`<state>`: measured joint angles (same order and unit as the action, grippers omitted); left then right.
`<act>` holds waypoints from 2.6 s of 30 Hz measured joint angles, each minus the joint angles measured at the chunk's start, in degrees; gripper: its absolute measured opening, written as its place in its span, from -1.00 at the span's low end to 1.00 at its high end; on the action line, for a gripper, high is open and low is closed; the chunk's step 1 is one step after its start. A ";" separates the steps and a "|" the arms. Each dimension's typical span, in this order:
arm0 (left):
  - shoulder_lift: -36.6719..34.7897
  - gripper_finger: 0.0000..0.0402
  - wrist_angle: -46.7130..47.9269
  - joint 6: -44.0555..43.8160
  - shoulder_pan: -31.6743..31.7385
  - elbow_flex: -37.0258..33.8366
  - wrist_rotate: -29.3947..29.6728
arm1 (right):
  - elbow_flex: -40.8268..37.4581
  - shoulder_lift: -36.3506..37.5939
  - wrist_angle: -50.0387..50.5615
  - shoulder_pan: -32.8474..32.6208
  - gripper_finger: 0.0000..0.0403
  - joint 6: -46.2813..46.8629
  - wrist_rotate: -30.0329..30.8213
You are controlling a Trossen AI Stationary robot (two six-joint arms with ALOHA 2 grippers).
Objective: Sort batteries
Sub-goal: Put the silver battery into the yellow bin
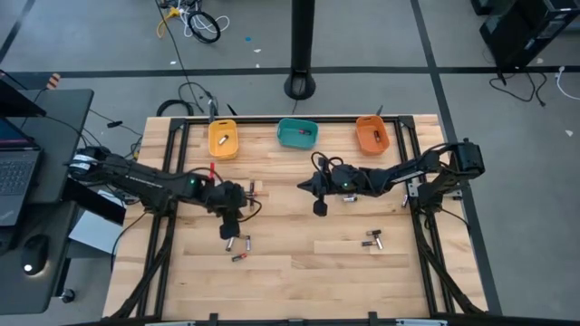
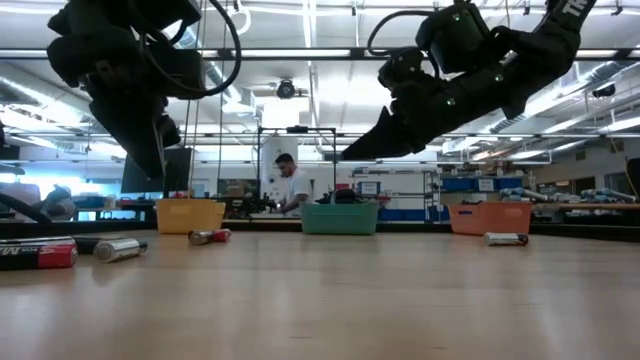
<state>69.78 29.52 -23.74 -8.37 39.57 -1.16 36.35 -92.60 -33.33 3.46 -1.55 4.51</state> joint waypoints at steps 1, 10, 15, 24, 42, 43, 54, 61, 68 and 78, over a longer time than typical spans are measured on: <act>0.00 -0.95 0.00 0.22 0.15 0.00 -0.38 | 0.01 0.00 0.62 -0.03 -0.88 0.47 -0.01; -0.02 -0.70 0.66 -1.56 -2.46 -0.02 -1.37 | -0.01 0.00 2.13 -1.20 -0.85 1.82 -0.02; -0.02 -0.38 0.62 -0.36 -4.41 -0.04 -1.49 | -0.01 0.00 2.14 -1.75 -0.88 1.82 -0.02; 8.23 -0.09 -1.31 4.32 -6.74 -0.04 -1.52 | -0.01 0.00 2.27 -1.75 -0.88 1.82 -0.02; 14.39 -0.09 -4.33 4.15 -6.74 0.11 -2.83 | -0.01 0.00 3.05 -1.75 -0.91 1.39 -0.02; 14.54 -0.09 -4.26 4.06 -6.74 0.11 -2.90 | -0.01 0.00 3.05 -1.75 -0.92 1.39 -0.02; 14.58 -0.08 4.68 9.07 -8.01 7.03 1.62 | -0.01 0.00 3.05 -1.73 -0.90 1.39 -0.02; 14.58 -0.08 3.18 24.28 -9.34 8.66 4.13 | -0.01 0.00 3.05 -1.73 -0.91 1.26 -0.02; 14.58 -0.08 -0.44 37.59 -9.38 8.70 4.04 | -0.01 0.00 3.05 -1.64 -0.89 0.32 -0.04; 14.58 -0.08 -4.19 48.97 -10.61 8.70 3.46 | -0.01 0.00 3.07 -1.57 -0.91 0.39 -0.04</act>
<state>84.36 25.33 25.23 -18.98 48.27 2.30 36.34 -92.60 -30.26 1.89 -1.16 4.47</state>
